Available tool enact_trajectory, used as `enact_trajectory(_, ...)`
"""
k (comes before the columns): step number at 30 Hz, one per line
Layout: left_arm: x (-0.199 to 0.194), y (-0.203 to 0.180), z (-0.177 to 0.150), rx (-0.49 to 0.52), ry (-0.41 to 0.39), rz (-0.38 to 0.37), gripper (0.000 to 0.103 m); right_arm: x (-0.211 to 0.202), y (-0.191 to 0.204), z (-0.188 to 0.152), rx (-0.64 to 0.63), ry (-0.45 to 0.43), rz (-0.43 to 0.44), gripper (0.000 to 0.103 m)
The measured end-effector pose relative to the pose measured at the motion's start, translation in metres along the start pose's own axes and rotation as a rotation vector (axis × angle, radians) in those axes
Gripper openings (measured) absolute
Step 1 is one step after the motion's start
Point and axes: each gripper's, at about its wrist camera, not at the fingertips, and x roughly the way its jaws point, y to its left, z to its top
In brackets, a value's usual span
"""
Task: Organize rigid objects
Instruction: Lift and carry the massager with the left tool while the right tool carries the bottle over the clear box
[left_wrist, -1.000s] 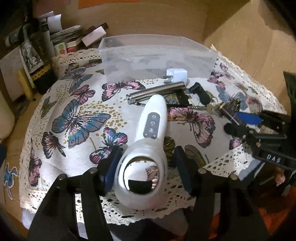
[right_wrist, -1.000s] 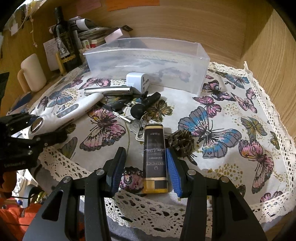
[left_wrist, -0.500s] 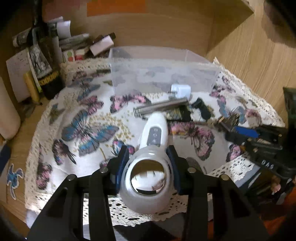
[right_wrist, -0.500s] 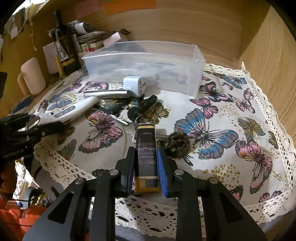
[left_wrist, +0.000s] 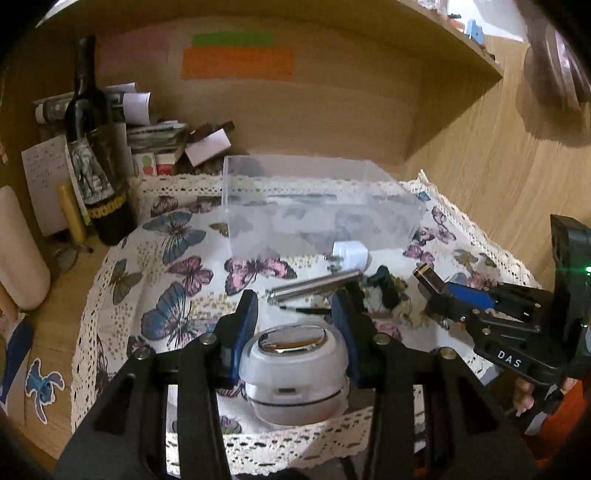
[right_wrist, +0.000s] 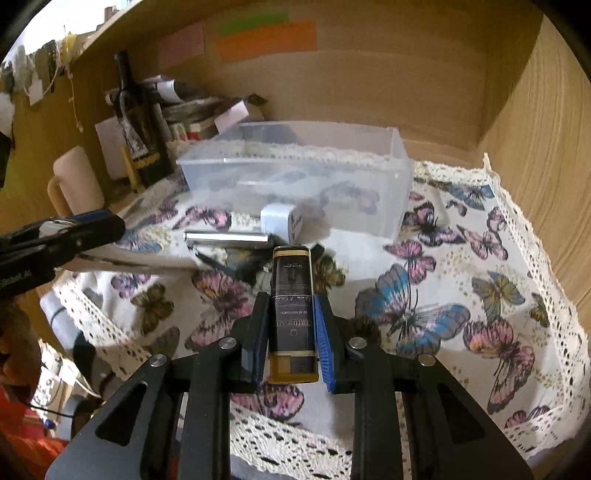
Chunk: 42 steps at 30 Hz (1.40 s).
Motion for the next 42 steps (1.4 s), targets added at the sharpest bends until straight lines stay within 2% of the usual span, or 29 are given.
enact_trajectory(11,-0.005,-0.009,0.027,0.022,-0.071,-0.008,0.041,-0.005,-0.003,0.018,0.017,-0.058,0.006,0.022)
enact_trajectory(24,-0.006,-0.006,0.064,0.007,-0.089,-0.021,0.041,-0.017,-0.013,0.057,0.037,-0.158,-0.005,0.022)
enact_trajectory(35,-0.022,-0.006,0.109,0.021,-0.139,-0.052,0.041,-0.013,-0.022,0.088,0.042,-0.184,-0.021,0.022)
enact_trajectory(42,-0.022,-0.007,0.132,0.042,-0.19,-0.042,0.041,0.0,-0.023,0.103,0.043,-0.178,-0.033,0.022)
